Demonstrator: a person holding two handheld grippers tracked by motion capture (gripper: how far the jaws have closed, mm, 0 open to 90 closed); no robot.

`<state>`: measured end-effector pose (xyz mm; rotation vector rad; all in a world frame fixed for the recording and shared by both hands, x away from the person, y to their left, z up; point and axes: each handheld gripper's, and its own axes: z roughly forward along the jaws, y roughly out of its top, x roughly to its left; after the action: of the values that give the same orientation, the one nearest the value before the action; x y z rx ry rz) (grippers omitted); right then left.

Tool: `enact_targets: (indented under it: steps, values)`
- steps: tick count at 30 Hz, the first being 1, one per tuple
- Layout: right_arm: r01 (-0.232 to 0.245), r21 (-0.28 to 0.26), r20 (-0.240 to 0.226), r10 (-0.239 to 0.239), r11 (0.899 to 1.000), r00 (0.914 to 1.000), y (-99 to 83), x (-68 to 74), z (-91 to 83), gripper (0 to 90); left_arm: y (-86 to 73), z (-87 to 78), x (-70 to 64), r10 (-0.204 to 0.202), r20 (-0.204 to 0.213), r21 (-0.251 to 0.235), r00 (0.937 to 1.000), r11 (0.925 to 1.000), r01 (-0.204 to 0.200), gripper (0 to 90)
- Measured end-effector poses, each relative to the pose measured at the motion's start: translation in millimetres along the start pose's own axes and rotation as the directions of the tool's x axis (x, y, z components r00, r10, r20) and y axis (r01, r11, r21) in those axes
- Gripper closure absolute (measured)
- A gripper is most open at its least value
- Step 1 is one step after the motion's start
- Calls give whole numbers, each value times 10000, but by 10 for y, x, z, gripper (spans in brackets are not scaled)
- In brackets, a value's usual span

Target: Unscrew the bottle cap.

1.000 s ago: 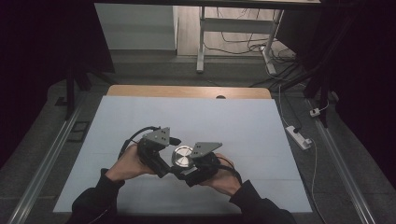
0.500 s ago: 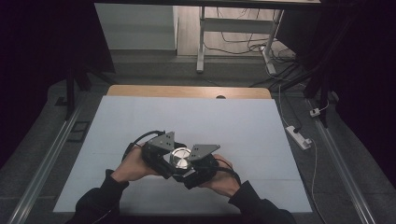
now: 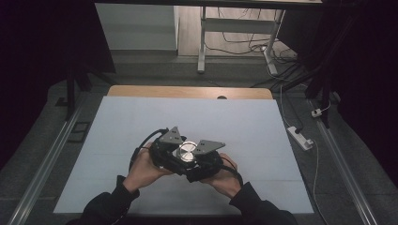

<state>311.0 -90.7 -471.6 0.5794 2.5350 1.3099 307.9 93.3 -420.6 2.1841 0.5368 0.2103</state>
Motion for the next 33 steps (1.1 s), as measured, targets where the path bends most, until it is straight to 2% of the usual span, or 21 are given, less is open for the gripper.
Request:
enact_targets:
  steps: [2, 3, 5, 6, 7, 8, 10, 12, 13, 14, 17, 20, 21, 22, 26, 33]
  values:
    - [21, -43, -159, -22, 10000, 9999, 2, -6, -9, 148, -14, -80, 60, 142, 415, -145, 9990, 9998, -136, 43]
    - [84, -50, -297, -86, 10000, 9995, 3, -10, -14, 148, -26, -120, 87, 395, 777, -183, 9962, 9991, -382, 48]
    - [167, -94, -712, -173, 9998, 9973, 7, -5, -24, 148, -51, -175, 124, 946, 1368, -135, 9861, 9955, -936, 55]
    - [227, -97, -926, -235, 9997, 9954, 10, 6, -26, 148, -67, -191, 131, 1243, 1635, -127, 9787, 9922, -1239, 65]
    - [227, -97, -926, -235, 9997, 9954, 10, 6, -26, 148, -67, -191, 131, 1243, 1635, -127, 9787, 9922, -1239, 68]
    - [507, -110, -1347, -517, 9987, 9895, 17, 44, -25, 148, -90, -194, 138, 1598, 1932, -22, 9681, 9867, -1624, 72]
    - [617, -99, -1624, -625, 9980, 9847, 22, 86, -14, 148, -107, -169, 123, 2002, 2241, 47, 9538, 9784, -2065, 96]
    - [812, -50, -1736, -808, 9967, 9815, 23, 127, -2, 148, -109, -132, 102, 2113, 2269, 226, 9507, 9748, -2220, 114]
    - [987, -41, -1797, -978, 9951, 9788, 21, 135, 7, 148, -113, -119, 89, 2230, 2408, 211, 9446, 9718, -2348, 130]
    - [1039, -11, -1794, -1024, 9946, 9784, 20, 143, 11, 148, -118, -110, 72, 2352, 2363, 220, 9428, 9687, -2472, 164]
    - [1082, 46, -1745, -1058, 9941, 9790, 13, 136, 15, 148, -107, -90, 48, 2285, 2066, 311, 9514, 9703, -2398, 184]
    - [899, 43, -1510, -882, 9959, 9846, 17, 108, 9, 148, -96, -69, 44, 1979, 1689, 211, 9656, 9787, -2043, 188]
    - [814, 36, -1426, -800, 9967, 9865, 16, 99, 8, 148, -96, -69, 44, 1979, 1689, 211, 9656, 9787, -2043, 189]
    - [662, 82, -1296, -646, 9978, 9895, 16, 94, 5, 148, -82, -48, 34, 1713, 1363, 256, 9758, 9840, -1763, 190]
    - [530, 52, -876, -524, 9986, 9948, 11, 56, 4, 148, -44, -21, -4, 1207, 782, 260, 9896, 9921, -1230, 191]
    - [260, -10, -491, -260, 9997, 9985, 24, 45, -10, 148, -5, -10, -46, 768, 234, 262, 9968, 9967, -774, 192]
